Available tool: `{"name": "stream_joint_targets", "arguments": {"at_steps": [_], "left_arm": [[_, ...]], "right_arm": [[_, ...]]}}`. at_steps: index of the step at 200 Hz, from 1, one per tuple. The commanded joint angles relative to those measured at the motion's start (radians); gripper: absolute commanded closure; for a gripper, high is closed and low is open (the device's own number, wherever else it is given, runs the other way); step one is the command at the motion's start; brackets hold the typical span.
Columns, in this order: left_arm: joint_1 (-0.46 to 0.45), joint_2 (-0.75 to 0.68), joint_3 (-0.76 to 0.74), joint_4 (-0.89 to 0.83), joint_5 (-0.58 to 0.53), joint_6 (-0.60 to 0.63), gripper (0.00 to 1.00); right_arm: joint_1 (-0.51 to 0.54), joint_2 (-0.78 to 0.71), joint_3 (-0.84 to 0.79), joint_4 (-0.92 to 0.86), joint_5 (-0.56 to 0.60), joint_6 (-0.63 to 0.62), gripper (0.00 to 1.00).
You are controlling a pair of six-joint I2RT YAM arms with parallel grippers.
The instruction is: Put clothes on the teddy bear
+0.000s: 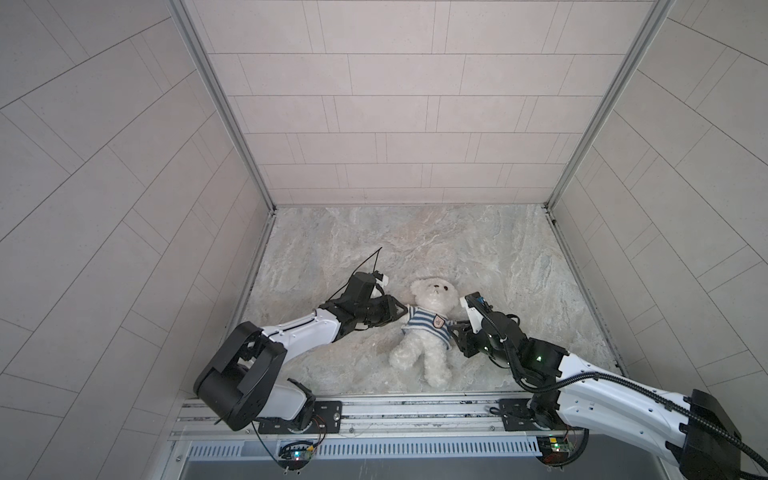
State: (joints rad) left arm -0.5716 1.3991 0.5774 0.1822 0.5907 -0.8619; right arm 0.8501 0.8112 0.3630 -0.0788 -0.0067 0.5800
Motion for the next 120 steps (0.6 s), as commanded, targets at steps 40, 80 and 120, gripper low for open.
{"name": "stream_joint_targets", "arguments": {"at_steps": [40,80,120], "left_arm": [[-0.001,-0.044,-0.02,0.01,-0.009,-0.003,0.92],[0.005,-0.1,0.017,-0.054,-0.025,0.023,1.0],[0.062,-0.162,0.065,-0.163,-0.035,0.075,1.0]], "right_arm": [[-0.004,-0.029,0.011,-0.01,0.011,-0.003,0.62],[-0.006,-0.04,0.011,-0.013,0.014,-0.009,0.62],[-0.007,-0.076,0.012,-0.02,0.028,-0.025,0.6]]}}
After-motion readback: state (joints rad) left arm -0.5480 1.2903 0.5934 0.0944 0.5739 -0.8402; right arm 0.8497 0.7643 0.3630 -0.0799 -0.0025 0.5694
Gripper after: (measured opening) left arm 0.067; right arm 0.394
